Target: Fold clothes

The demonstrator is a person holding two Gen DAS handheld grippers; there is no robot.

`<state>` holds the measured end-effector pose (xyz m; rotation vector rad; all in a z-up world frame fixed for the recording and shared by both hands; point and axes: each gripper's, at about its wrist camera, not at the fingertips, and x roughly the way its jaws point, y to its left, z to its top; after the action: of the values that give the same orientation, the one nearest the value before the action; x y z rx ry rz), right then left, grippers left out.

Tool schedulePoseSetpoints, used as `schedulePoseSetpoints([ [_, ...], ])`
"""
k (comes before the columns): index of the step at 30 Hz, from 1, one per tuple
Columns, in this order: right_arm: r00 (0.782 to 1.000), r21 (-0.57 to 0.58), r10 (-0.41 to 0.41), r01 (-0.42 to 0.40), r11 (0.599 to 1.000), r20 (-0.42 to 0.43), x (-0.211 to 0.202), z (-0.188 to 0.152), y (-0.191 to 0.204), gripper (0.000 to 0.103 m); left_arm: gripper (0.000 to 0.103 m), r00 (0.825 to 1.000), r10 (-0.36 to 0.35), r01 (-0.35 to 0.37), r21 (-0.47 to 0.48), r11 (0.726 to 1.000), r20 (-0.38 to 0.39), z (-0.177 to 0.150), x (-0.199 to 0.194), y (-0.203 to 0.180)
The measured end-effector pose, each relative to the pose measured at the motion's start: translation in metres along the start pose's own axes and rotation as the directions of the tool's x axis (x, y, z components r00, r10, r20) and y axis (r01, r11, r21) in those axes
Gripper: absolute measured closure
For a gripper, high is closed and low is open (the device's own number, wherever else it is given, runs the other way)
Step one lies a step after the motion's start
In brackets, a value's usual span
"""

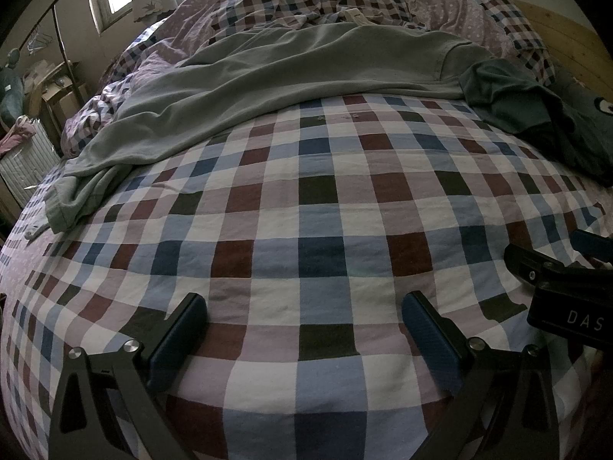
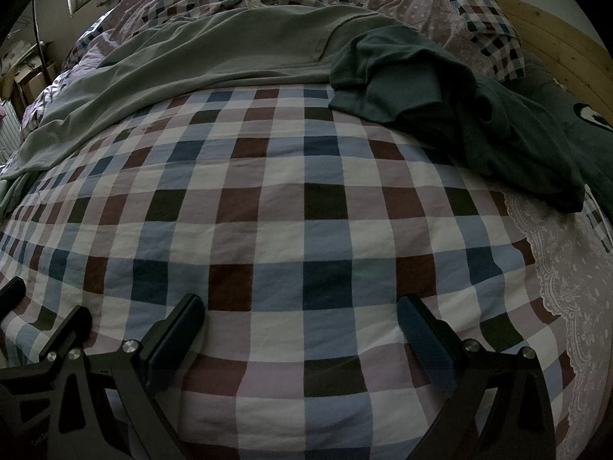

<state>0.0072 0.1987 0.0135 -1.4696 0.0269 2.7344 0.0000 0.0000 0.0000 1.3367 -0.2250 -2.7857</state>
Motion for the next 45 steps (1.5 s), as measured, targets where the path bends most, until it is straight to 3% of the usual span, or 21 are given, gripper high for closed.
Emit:
schedulePoseSetpoints([
  [27,1.0,0.001,-0.003,0.003,1.0,0.001,0.0005,-0.0001,0.0012,0.0,0.0,1.0,-0.007,0.007,-0.014,1.0,-0.019,-0.0009,-0.0011,0.0003],
  [38,0.998,0.01,0.06,-0.059,0.998,-0.025,0.0003,0.0022,-0.0051,0.0,0.0,0.996,-0.081,0.079,-0.038,0.996,-0.044,-0.001,-0.0003,0.0074],
  [45,0.995,-0.044,0.088,-0.09,0.995,-0.039,0.003,0.008,-0.004,0.0,0.0,0.994,-0.101,0.099,-0.028,0.995,-0.05,0.0005,-0.0024,0.0069],
])
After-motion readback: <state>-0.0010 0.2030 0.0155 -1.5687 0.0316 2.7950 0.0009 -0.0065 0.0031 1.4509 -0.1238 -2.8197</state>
